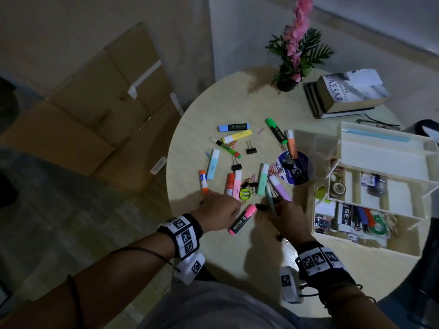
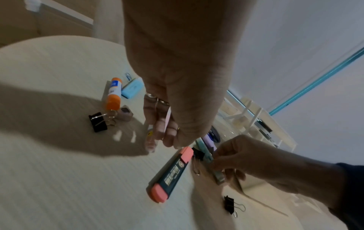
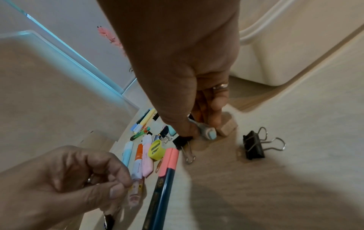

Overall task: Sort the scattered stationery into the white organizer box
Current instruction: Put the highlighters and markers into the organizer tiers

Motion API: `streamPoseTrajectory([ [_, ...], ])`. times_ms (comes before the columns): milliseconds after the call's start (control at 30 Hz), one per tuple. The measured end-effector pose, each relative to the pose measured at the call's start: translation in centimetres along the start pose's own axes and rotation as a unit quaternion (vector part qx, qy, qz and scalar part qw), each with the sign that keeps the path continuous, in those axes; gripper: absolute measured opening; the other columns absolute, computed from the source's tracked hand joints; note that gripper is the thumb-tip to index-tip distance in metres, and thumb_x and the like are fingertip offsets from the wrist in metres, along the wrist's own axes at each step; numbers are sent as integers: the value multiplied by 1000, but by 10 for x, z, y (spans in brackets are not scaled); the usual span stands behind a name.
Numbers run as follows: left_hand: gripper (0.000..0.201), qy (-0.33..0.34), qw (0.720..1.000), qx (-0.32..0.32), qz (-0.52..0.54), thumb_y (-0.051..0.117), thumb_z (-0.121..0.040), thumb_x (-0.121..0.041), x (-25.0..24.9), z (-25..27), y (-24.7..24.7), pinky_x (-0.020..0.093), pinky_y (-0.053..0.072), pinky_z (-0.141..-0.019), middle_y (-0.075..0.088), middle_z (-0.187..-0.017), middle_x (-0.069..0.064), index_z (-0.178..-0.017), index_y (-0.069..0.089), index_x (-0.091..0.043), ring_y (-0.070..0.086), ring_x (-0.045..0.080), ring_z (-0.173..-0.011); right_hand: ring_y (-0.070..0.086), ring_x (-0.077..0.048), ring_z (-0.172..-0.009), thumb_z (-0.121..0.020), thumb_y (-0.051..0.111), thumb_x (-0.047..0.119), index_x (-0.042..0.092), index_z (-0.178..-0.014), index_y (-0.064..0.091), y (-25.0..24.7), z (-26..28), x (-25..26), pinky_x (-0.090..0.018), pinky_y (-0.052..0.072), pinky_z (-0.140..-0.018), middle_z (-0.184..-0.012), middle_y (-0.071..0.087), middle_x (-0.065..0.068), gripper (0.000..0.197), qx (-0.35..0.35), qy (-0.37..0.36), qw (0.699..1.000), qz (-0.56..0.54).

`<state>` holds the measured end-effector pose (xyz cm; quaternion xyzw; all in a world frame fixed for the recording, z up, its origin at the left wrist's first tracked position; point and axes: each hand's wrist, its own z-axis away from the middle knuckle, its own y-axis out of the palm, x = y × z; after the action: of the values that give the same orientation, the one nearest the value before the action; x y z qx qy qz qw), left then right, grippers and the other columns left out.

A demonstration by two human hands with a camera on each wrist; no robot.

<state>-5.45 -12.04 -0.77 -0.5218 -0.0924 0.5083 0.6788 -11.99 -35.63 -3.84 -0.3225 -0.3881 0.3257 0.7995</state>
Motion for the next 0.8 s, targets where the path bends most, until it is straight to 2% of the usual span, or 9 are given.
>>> streamPoseTrajectory([
  [67,14,-14,1000,-1,-7,61,-94,-25,-7,-2,2,38,57,-65,68,-75,2,-83,67,-20,69,28,-74,63,-14,-55,-92,71,43,20,-81,66,0,5,1,-31,52,-48,-64,65,4,26,-20,7,1000,-20],
  [133,28,-10,999,-14,-33,63,-94,-42,-17,-4,5,38,55,-68,59,-68,-2,-77,63,-20,65,26,-68,66,-23,-64,-94,72,41,15,-88,63,-3,12,3,-39,57,-59,-72,67,-2,28,-46,13,997,-67],
  [233,39,3,997,-30,-68,68,-89,-59,-32,-6,13,33,43,-72,53,-72,-3,-82,64,-22,55,22,-70,62,-20,-59,-95,71,26,11,-90,60,-12,24,7,-28,52,-47,-76,67,-11,20,-52,24,984,-170],
  [300,38,-6,998,-22,-59,74,-87,-54,-36,-10,17,34,42,-72,65,-84,1,-92,70,-17,61,23,-78,64,-22,-59,-97,69,19,10,-94,61,-17,31,8,-17,47,-42,-83,68,-14,12,-41,15,977,-211],
  [433,26,-39,998,2,-40,75,-91,-31,-40,-17,17,37,55,-82,73,-105,10,-106,71,-10,71,31,-100,70,-24,-67,-98,66,10,9,-100,62,-28,39,7,-20,51,-46,-89,71,-15,5,-21,-1,965,-262],
  [600,22,-50,999,16,13,67,-93,-38,-41,-17,-1,29,40,-65,59,-79,1,-85,61,-19,59,25,-79,66,-3,-66,-102,64,6,15,-112,63,-49,51,10,-16,53,-61,-91,73,-10,13,-16,-42,951,-306],
  [667,32,-38,999,9,25,60,-98,-39,-42,-19,-14,30,33,-57,51,-68,-1,-73,52,-19,53,24,-67,69,-8,-72,-102,66,8,21,-112,67,-60,55,5,-23,57,-70,-88,74,-4,16,-14,-55,946,-318],
  [733,33,-16,999,8,46,55,-101,-37,-46,-24,-29,33,28,-54,48,-66,0,-75,51,-18,51,25,-63,70,-17,-79,-101,67,11,21,-111,71,-75,60,-1,-33,61,-74,-87,75,-3,15,-8,-65,942,-330],
  [800,27,5,999,-8,54,53,-102,-37,-50,-32,-42,36,29,-60,52,-72,0,-87,57,-16,55,29,-70,68,-13,-81,-102,66,12,22,-112,74,-94,63,-11,-26,58,-68,-91,76,3,16,-27,-93,943,-319],
])
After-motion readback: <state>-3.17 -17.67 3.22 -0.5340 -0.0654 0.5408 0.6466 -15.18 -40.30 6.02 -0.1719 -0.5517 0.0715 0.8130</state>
